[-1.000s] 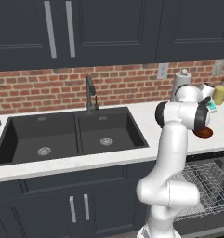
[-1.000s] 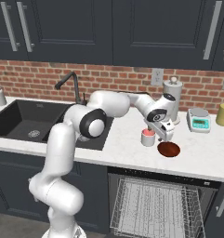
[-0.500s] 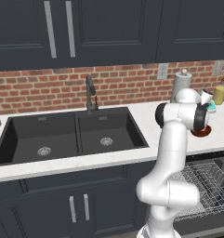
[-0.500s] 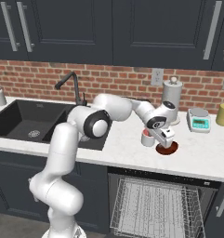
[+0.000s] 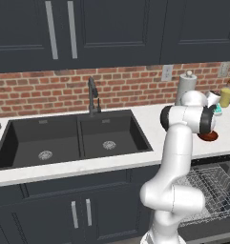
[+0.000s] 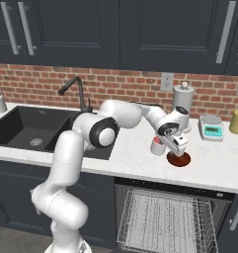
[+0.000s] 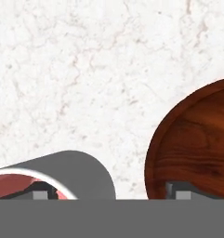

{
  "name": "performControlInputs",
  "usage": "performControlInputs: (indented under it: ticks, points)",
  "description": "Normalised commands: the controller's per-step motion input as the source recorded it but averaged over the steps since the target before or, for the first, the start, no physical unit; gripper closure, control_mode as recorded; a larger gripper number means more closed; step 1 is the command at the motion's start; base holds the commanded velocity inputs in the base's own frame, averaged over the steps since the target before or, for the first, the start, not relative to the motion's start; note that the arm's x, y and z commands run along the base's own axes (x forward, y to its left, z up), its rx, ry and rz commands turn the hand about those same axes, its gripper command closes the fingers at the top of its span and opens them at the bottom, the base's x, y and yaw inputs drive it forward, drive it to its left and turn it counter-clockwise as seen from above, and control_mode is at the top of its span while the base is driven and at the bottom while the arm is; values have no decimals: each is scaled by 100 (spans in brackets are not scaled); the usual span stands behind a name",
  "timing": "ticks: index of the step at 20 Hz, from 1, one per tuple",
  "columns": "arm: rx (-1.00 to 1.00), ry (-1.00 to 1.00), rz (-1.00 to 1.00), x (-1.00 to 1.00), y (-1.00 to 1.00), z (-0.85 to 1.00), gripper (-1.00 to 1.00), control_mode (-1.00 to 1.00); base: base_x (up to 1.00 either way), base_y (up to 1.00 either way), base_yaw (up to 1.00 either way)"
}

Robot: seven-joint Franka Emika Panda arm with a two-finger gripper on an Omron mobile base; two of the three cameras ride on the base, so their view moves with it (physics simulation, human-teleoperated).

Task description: Pick up the cup and bowl from the counter, place them in the dishwasher, and close the dishwasher door.

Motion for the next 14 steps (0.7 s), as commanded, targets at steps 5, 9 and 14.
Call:
performControlInputs:
  ticks: [5, 9, 14]
  points:
    - [0, 0, 0, 0, 0, 0, 100, -100, 0, 0, 0]
    - [0, 0, 0, 0, 0, 0, 100, -100, 0, 0, 0]
    - [0, 0, 0, -1, 0, 0, 100, -100, 0, 0, 0]
